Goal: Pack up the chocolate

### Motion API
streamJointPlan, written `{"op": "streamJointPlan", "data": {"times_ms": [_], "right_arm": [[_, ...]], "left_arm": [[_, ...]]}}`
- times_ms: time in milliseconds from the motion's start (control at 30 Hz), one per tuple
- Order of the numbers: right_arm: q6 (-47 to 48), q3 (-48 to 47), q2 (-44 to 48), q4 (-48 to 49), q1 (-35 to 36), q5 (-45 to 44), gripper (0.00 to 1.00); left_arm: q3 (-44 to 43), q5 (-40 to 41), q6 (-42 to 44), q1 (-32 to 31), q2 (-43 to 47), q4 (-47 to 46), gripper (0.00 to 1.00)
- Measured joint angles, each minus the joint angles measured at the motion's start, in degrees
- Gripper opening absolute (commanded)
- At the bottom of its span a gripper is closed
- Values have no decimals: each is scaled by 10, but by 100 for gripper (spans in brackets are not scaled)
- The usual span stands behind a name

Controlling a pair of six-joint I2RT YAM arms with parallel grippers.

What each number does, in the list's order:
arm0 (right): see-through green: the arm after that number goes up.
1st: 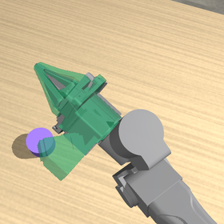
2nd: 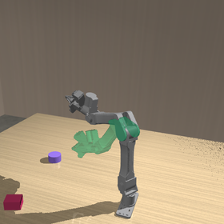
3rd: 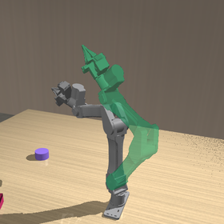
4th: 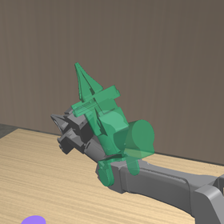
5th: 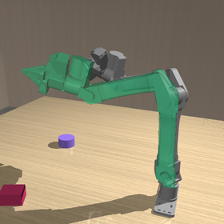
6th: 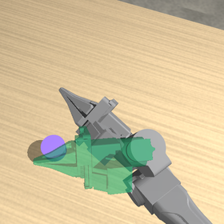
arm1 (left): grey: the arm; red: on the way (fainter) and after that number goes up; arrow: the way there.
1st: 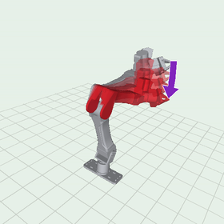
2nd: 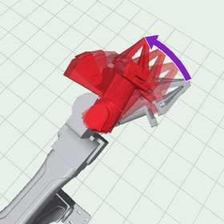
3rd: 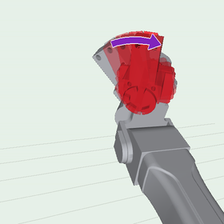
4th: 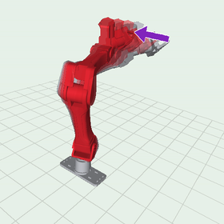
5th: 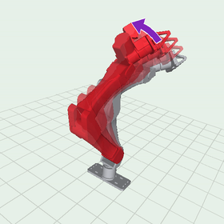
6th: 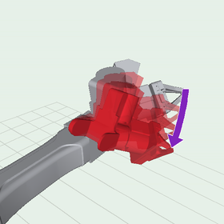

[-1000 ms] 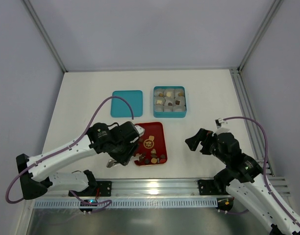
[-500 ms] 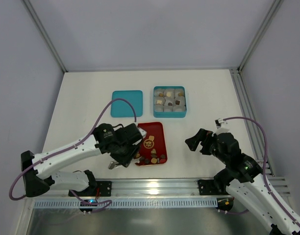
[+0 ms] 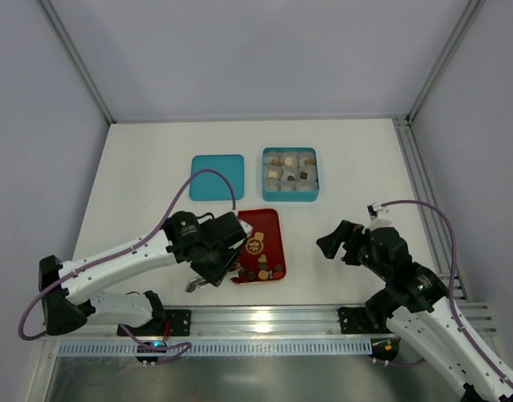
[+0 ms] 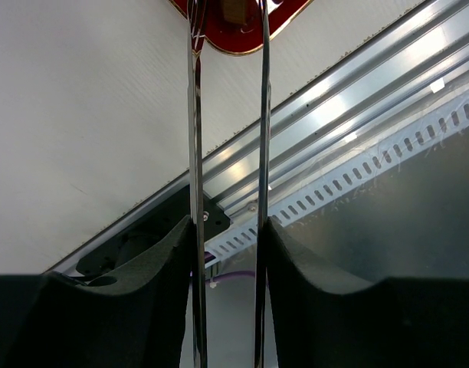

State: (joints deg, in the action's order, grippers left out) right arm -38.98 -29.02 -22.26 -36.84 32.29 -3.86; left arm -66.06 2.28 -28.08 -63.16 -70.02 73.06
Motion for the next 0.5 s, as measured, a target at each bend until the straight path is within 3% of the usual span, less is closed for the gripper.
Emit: {"op": "streamJointPlan", "data": {"times_ms": [500], "right_arm": [[-2, 7, 3, 0, 0, 0, 100]], "left_arm": [[0, 0, 0, -3, 0, 0, 39]]}}
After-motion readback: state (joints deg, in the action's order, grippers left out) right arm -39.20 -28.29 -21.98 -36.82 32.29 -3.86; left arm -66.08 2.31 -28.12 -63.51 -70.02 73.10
